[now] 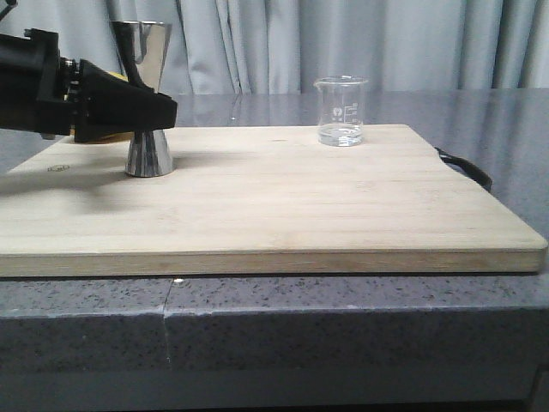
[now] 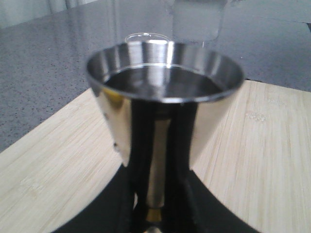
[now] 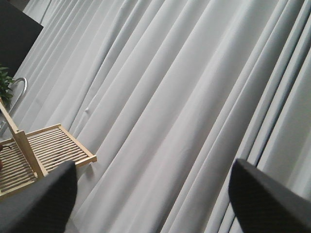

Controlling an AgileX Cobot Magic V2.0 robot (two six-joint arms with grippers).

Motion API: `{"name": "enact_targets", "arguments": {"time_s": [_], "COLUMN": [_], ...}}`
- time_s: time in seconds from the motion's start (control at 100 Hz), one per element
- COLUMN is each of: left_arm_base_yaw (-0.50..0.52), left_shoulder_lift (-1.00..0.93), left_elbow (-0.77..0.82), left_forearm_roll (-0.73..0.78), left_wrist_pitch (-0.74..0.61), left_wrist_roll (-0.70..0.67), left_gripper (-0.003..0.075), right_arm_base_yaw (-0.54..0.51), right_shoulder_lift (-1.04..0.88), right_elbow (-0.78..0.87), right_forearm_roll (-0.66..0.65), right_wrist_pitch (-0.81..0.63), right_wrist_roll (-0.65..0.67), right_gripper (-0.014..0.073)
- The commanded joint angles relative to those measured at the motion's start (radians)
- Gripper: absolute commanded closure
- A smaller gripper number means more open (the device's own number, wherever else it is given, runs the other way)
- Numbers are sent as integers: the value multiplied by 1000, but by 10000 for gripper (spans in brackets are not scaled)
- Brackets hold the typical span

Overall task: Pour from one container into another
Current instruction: 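Place the jigger on the board, open the left gripper and withdraw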

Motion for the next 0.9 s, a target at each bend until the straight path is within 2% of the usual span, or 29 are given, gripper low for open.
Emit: {"name": "enact_targets", "arguments": {"time_s": [0.0, 0.77, 0.89], "left_arm_base_yaw": [2, 2, 2], "left_shoulder_lift": [-38, 14, 14], "left_elbow": [-12, -10, -10], "left_forearm_roll": [-66, -66, -66], "left_wrist_pitch": [123, 121, 121], "left_wrist_roll": [7, 5, 5], "left_gripper": [740, 737, 679], "right_arm_base_yaw": [0, 0, 0], "right_shoulder_lift": [-19, -19, -19], "right_elbow": [-33, -33, -33], "right_forearm_roll": [44, 44, 44], "right_wrist_pitch": [0, 0, 0], "right_wrist_roll": [2, 2, 2], "right_gripper": [21, 21, 21]}}
